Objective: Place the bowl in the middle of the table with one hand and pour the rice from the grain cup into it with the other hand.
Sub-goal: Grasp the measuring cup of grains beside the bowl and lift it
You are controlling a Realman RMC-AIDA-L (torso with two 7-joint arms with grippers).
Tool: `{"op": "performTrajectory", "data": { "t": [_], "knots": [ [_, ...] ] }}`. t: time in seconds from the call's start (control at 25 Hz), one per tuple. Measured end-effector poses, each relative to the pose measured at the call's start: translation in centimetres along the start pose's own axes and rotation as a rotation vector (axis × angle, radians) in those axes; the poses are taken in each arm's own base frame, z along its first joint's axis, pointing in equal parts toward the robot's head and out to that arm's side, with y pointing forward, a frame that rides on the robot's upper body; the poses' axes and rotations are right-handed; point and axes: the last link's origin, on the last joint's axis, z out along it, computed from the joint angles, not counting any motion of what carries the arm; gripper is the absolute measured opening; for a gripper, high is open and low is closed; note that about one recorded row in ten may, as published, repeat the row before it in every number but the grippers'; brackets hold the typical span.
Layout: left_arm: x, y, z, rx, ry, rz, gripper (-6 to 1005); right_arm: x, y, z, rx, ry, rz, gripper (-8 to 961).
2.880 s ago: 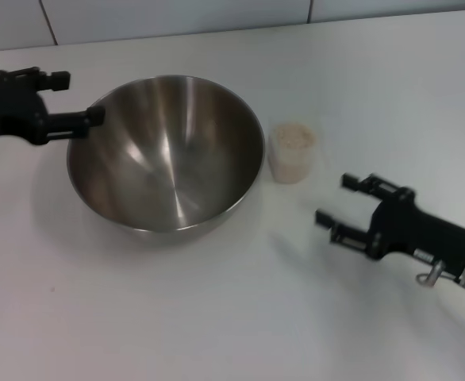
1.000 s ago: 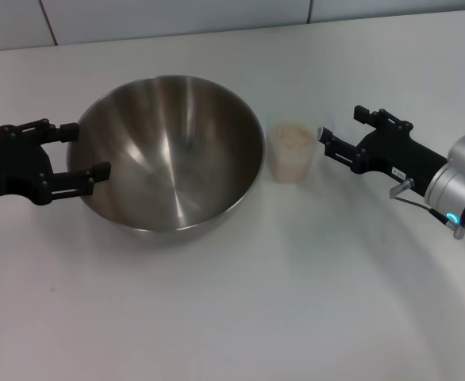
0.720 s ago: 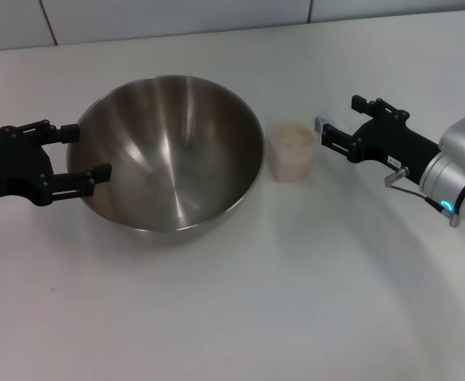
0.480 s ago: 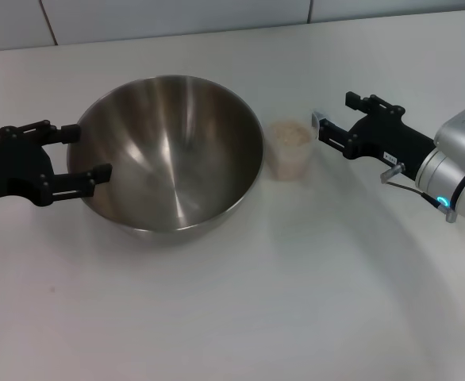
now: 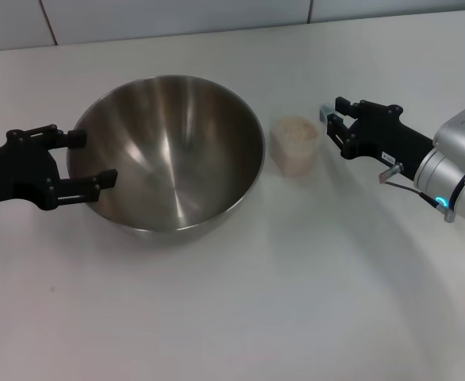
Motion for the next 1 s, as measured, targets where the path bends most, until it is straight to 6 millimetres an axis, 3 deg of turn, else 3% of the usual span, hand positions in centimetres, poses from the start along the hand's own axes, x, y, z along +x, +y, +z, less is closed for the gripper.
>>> {"op": "performTrajectory", "data": {
  "t": [0.44,0.84,1.0],
  "knots": [
    [0.2,-0.1,0.0,-0.001,-0.012,0.002,814,0.0,0.1,-0.1,-0.005,-0.003,-0.002,36],
    [0.3,0.1,0.1,-0.013,-0.009,0.002,815,-0.6,-0.1,-0.5,-0.001,-0.058,0.001,14],
    [0.4,0.2,0.0,-0.021,-0.008,0.007,815,-2.0,-0.8,-1.5,0.027,-0.171,-0.027,14]
  ]
}}
